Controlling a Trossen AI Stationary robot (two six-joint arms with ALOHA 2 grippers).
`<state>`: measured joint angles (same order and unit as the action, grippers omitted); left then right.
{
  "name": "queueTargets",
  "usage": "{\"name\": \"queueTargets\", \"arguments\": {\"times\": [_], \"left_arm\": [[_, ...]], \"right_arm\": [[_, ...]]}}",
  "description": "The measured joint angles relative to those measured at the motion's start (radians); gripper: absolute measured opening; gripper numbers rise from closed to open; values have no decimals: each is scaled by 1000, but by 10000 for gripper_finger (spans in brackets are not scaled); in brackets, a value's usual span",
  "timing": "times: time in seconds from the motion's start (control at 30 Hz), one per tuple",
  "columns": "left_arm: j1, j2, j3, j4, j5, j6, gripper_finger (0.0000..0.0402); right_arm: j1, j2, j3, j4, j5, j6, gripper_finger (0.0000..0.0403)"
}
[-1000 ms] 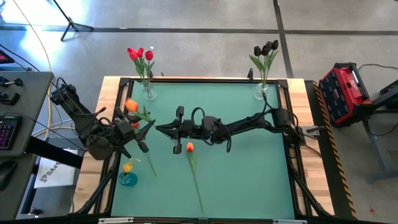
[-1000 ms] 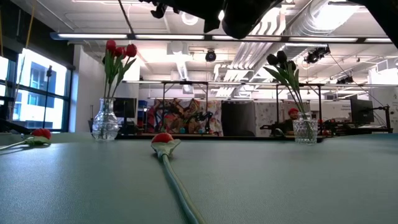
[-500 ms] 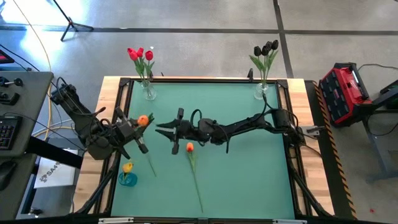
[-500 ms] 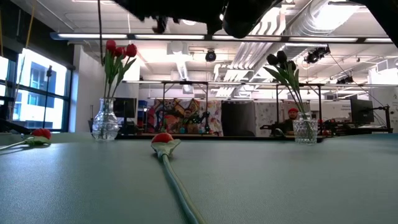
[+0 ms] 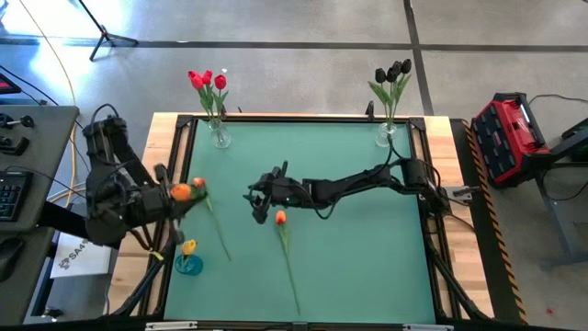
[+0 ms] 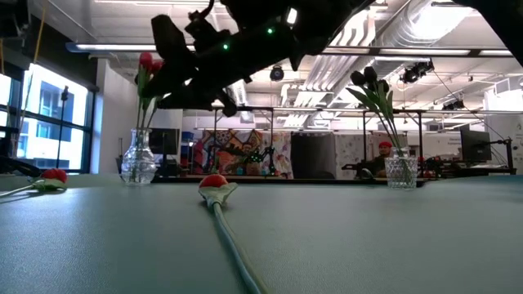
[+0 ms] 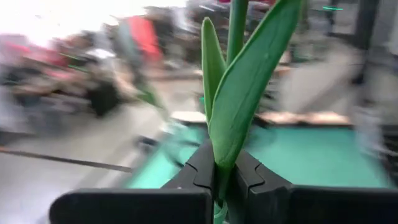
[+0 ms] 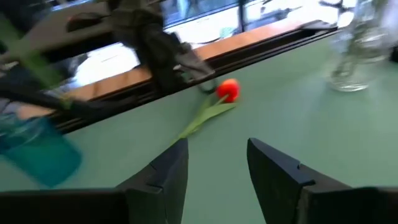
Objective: Sort flowers into vase by color
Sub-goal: Put the orange tulip into the blue vase
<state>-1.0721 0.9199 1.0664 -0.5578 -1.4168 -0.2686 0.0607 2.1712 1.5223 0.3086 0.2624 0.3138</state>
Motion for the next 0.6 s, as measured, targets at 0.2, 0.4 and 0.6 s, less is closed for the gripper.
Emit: {"name": "queueTargets", "arguments": {"times": [0.2,0.4,0.6], "left_arm": [[-35,9,-1,-207,236,-278,1],[-151,-22,32,-446,405,-556,1],[-236,-75,42,-640,429,-752,1]], "right_arm": [[17,0,0,-6,-78,3,154],[53,0,0,-50,-71,29,154],[82,0,0,-51,-67,30,154]]}}
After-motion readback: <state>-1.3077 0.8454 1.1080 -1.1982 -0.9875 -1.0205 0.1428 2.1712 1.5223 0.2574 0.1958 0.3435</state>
